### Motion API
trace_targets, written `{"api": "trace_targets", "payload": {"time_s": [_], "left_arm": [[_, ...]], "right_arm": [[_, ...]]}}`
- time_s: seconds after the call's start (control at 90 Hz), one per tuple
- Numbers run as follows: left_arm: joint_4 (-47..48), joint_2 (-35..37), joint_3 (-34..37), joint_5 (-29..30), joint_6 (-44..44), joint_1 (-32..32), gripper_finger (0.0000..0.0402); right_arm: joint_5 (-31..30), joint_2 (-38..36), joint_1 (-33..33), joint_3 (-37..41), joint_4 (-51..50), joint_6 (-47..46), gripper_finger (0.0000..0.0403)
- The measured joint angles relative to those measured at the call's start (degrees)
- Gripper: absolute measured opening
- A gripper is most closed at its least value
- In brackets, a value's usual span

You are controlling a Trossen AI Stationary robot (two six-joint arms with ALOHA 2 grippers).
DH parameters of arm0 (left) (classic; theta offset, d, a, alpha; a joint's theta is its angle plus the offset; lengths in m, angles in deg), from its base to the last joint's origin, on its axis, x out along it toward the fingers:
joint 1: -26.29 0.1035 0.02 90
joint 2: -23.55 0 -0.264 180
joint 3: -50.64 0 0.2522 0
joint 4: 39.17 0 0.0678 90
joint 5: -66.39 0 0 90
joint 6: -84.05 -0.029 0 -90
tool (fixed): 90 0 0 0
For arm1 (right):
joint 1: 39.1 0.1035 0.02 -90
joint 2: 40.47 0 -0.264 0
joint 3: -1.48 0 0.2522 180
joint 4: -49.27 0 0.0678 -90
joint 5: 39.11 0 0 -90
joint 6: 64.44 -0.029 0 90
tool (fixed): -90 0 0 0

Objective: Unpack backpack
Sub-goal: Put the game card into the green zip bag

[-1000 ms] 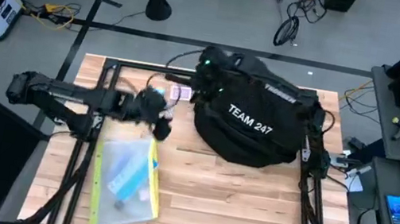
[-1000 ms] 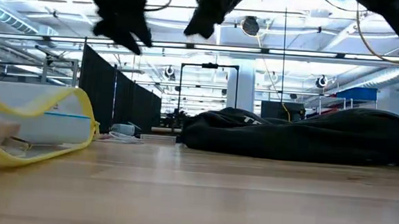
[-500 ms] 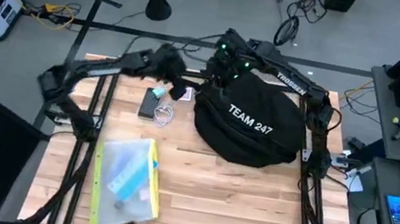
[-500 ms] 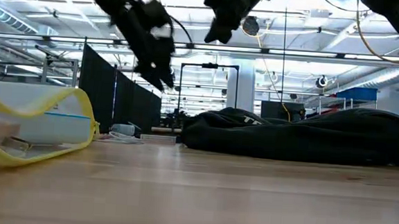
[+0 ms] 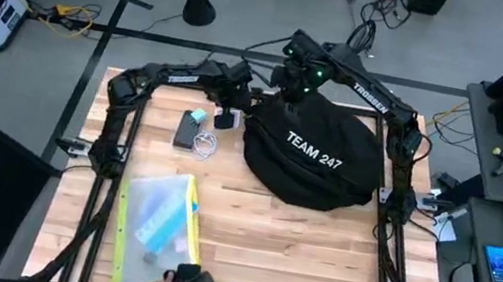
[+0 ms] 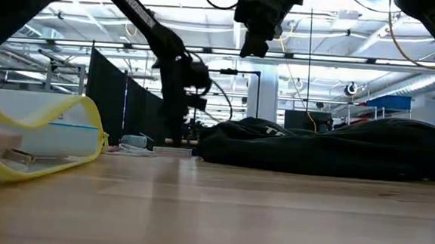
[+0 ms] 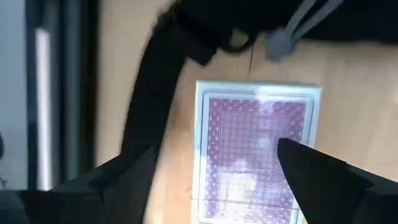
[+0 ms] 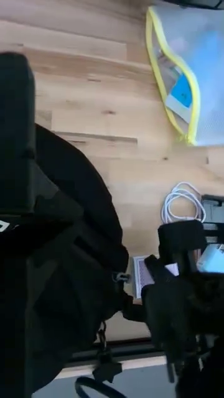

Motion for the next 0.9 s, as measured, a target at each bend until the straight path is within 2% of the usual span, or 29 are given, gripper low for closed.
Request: {"api": "trace_targets", "payload": {"time_s": [0.167, 0.267, 0.556, 0.9], "left_arm": [[-0.25, -0.11, -0.07, 1.30, -3.32, 0.28, 0.0322], [1.68, -0.11, -0.09, -0.02, -4.29, 0.24, 0.0322], [6.70, -0.34, -1.41, -4.22, -2.93, 0.22, 0.0322], [9.78, -0.33, -2.05, -4.69, -1.14, -1.14, 0.0323]], "right_arm": [[-0.01, 0.02, 0.00, 0.00, 0.65, 1.07, 0.0000], [-0.03, 0.03, 0.00, 0.00, 0.49, 1.10, 0.0000], [-0.03, 0.04, 0.00, 0.00, 0.54, 1.75, 0.0000], [-0.01, 0.04, 0.03, 0.00, 0.51, 1.29, 0.0000]]}}
